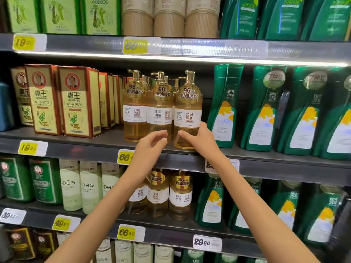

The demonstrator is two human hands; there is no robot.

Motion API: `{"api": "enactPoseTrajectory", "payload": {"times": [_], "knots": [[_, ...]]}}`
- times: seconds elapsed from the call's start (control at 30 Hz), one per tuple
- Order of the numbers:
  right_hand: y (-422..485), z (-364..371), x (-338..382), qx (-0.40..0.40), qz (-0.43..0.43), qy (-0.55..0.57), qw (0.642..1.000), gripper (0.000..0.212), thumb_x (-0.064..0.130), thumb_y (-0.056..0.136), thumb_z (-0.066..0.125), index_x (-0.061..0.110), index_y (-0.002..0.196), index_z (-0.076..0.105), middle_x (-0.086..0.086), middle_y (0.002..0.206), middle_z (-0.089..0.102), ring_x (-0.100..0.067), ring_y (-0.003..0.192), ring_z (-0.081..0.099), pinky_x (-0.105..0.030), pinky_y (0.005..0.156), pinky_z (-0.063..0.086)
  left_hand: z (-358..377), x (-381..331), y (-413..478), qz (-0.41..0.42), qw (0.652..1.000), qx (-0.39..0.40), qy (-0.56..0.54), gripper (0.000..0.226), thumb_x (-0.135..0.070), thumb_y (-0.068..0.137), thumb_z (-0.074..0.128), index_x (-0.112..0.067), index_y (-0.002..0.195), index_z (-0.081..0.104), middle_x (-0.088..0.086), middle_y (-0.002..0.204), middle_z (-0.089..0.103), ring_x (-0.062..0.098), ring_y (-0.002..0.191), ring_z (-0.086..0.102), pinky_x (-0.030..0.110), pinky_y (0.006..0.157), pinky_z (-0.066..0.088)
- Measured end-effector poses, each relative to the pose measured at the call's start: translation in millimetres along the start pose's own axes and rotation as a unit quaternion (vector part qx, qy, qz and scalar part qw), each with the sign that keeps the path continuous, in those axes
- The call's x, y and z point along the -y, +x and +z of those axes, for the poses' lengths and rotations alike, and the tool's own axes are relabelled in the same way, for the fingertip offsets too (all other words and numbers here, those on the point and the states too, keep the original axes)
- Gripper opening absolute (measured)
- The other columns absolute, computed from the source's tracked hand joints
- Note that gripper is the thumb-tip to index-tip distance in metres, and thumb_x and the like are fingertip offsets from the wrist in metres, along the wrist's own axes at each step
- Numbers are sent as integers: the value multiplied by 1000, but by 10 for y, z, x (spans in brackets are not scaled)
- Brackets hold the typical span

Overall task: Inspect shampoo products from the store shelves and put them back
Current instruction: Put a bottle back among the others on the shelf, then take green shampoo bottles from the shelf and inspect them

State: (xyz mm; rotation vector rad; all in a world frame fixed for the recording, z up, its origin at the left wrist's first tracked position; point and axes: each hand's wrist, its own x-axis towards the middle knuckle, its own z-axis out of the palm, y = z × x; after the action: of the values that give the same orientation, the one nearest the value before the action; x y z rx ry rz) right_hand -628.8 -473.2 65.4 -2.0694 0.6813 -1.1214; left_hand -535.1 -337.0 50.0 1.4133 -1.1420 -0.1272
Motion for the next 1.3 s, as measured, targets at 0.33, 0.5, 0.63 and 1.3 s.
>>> {"api": "enactPoseTrajectory", "payload": {"times": [0.33,0.5,0.63,1.3], "knots": [[61,82,18,21,26,16,999,66,31,86,68,9,138,34,-5,137,46,-20,126,46,-22,90,38,-85,4,-105,6,1000,-10,6,29,-14,95,47,-17,122,56,-6,120,60,1,109,54,4,82,39],[-129,-32,49,10,28,-35,999,62,35,89,63,6,137,37,-8,133,53,-22,123,50,-23,87,39,-7,-78,-196,35,999,-2,33,30,-16,93,50,-19,123,57,-10,118,61,-5,106,54,0,80,40],[-456,-391,25,-45,27,1,999,50,37,93,57,10,134,48,0,109,60,-12,105,57,-9,80,41,353,-237,-138,73,995,12,66,34,-17,93,51,-16,127,54,-4,123,58,5,111,53,3,84,40],[-1186,-1303,-86,-60,26,76,995,20,27,97,51,19,109,64,6,99,70,-7,100,64,-36,101,47,1459,-310,666,-3,999,3,51,52,-24,86,65,5,121,39,19,124,51,30,115,51,35,93,43]]}}
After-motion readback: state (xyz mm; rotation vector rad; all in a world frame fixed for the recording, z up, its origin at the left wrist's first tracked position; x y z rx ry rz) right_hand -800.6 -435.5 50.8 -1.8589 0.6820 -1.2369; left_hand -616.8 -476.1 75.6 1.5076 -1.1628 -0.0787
